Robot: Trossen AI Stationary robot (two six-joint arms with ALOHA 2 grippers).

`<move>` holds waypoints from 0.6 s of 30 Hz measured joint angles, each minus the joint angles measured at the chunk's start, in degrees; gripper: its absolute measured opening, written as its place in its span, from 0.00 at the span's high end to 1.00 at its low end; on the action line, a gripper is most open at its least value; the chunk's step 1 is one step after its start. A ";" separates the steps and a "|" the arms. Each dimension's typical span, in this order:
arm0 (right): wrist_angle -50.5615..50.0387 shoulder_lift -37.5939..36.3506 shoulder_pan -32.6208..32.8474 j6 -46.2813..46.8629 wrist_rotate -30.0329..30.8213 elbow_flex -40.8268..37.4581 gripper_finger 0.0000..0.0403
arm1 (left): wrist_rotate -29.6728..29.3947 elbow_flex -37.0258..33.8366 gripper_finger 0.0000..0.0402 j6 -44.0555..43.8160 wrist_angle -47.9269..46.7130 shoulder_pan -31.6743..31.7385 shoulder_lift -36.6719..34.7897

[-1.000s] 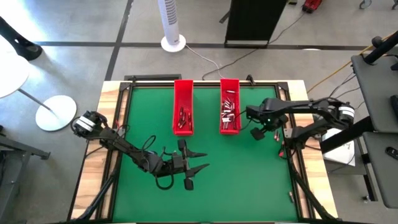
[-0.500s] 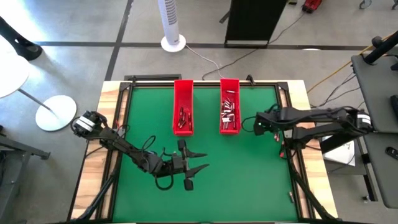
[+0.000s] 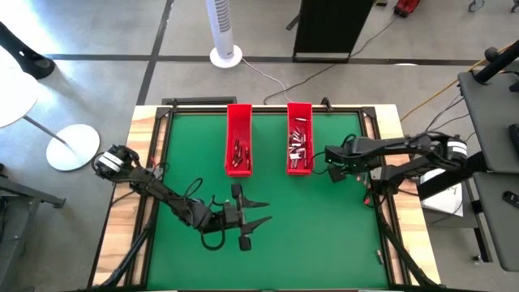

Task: Sort batteries
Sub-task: Put the black battery into the left red bin

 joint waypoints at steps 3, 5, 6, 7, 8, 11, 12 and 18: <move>-1.88 -0.37 0.30 -0.90 0.22 1.64 0.27 | -0.02 0.00 0.63 0.51 -0.06 -0.05 0.00; -4.45 -1.34 0.28 -0.74 -0.07 2.94 0.27 | -0.02 0.00 0.63 0.85 -0.06 -0.03 0.00; -6.62 -2.03 0.30 -0.64 -0.26 3.41 0.27 | -0.04 0.00 0.63 0.95 -0.06 -0.03 0.00; -8.50 -2.78 0.32 -0.58 -0.29 4.35 0.26 | -0.04 0.00 0.63 0.97 -0.06 -0.03 0.02; -8.76 -3.68 0.30 -0.40 -0.20 5.25 0.26 | -0.04 0.03 0.63 0.99 -0.04 -0.03 0.02; -9.43 -4.73 0.28 1.61 0.28 6.23 0.26 | -0.02 0.04 0.63 0.89 0.16 -0.03 0.03; -9.73 -4.81 0.21 2.38 0.13 6.23 0.26 | 0.00 0.04 0.63 0.80 0.20 -0.05 0.05; -8.22 -2.28 -0.90 2.37 -1.40 4.68 0.33 | 0.00 0.04 0.63 -0.04 0.20 -0.14 0.09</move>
